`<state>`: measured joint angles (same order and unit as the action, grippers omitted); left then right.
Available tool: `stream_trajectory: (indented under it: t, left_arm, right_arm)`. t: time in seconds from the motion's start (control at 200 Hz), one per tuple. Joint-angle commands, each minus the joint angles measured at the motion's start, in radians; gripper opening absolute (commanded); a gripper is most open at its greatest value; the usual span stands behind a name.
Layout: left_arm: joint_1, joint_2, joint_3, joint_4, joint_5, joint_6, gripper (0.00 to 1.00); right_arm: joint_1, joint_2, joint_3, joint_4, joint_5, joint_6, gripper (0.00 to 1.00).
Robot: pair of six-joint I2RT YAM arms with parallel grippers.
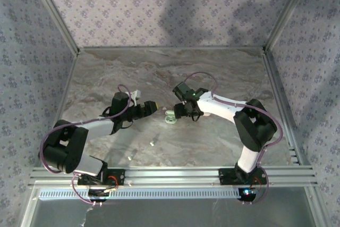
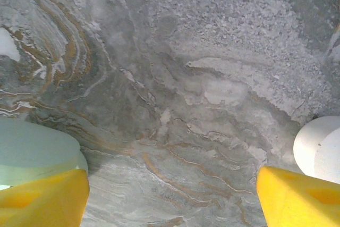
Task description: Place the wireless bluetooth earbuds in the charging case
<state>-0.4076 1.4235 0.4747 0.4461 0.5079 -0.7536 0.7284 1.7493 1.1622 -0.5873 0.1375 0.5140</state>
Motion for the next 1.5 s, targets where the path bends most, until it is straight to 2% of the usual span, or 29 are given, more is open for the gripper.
stream_trajectory:
  t: [0.0, 0.52, 0.765, 0.954, 1.089, 1.154, 1.209, 1.354, 1.494]
  left_arm:
    - [0.005, 0.015, 0.006, 0.025, 0.02, 0.0, 0.94]
    - [0.004, 0.016, 0.004, 0.032, 0.023, 0.0, 0.94]
    - [0.001, -0.065, -0.03, 0.036, -0.016, 0.019, 0.94]
    - [-0.01, -0.219, -0.079, 0.005, -0.1, 0.055, 0.94]
    - [-0.014, -0.347, -0.122, -0.024, -0.181, 0.068, 0.95]
    - [-0.014, -0.39, -0.131, -0.049, -0.216, 0.069, 0.99]
    - [-0.009, -0.407, -0.131, -0.067, -0.228, 0.068, 1.0]
    - [0.014, -0.37, -0.12, -0.075, -0.215, 0.047, 1.0]
    - [0.065, -0.288, -0.117, -0.034, -0.155, -0.001, 1.0]
  right_arm:
    - [-0.01, 0.033, 0.051, -0.018, -0.015, -0.019, 0.84]
    - [-0.024, 0.053, 0.088, -0.018, -0.048, -0.037, 0.84]
    - [-0.01, -0.069, 0.001, 0.029, -0.053, -0.019, 0.83]
    - [0.015, -0.198, -0.083, 0.053, -0.088, -0.002, 0.83]
    - [0.065, -0.272, -0.134, 0.076, -0.128, 0.014, 0.84]
    - [0.095, -0.294, -0.159, 0.089, -0.147, 0.031, 0.84]
    - [0.125, -0.304, -0.174, 0.1, -0.16, 0.044, 0.84]
    - [0.227, -0.294, -0.181, 0.11, -0.128, 0.059, 0.84]
    - [0.336, -0.234, -0.151, 0.119, -0.057, 0.029, 0.84]
